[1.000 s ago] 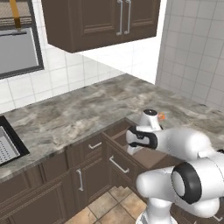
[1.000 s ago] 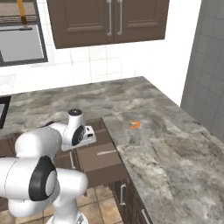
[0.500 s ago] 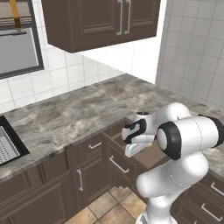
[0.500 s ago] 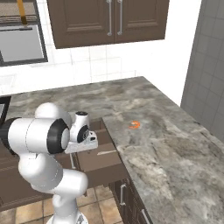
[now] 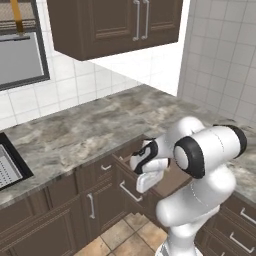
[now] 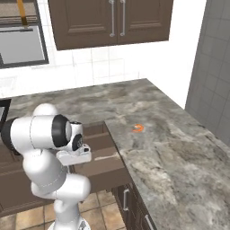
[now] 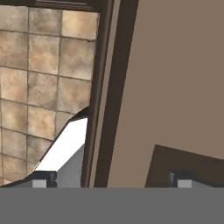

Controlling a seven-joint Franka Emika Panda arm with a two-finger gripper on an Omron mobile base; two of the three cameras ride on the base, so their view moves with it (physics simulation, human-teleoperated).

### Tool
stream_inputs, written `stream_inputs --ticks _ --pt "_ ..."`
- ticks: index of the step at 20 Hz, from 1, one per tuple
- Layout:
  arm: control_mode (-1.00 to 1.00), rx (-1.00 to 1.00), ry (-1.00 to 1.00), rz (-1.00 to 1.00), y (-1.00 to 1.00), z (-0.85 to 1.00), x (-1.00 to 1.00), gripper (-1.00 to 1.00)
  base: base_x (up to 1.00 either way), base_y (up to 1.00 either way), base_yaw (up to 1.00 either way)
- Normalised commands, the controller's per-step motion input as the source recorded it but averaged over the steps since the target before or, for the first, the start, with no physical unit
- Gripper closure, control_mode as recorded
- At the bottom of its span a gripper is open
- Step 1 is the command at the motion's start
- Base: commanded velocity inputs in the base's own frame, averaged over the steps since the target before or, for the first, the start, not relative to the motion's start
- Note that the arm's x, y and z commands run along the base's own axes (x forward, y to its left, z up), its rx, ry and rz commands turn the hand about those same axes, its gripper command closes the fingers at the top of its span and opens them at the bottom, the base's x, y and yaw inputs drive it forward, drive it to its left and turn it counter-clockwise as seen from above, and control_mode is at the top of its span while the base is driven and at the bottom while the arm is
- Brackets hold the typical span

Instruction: Pick the dish brush from the drawer and place it on the counter.

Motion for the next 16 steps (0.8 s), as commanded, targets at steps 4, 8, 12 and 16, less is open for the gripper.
stream_inputs --ticks 4,8,12,16 --pt "-1.0 0.0 0.03 0.21 0.93 -0.36 -1.0 -1.0 0.0 0.0 0.0" --pt "-1.0 0.02 0.02 0.17 1.0 -0.18 -1.0 -1.0 0.0 0.0 0.0" --pt "-1.0 0.12 0.0 0.08 1.0 0.01 -0.97 -1.0 0.0 0.0 0.0" --pt "-1.0 0.23 -0.08 -0.01 0.81 0.81 -0.21 -1.0 0.0 0.0 0.0"
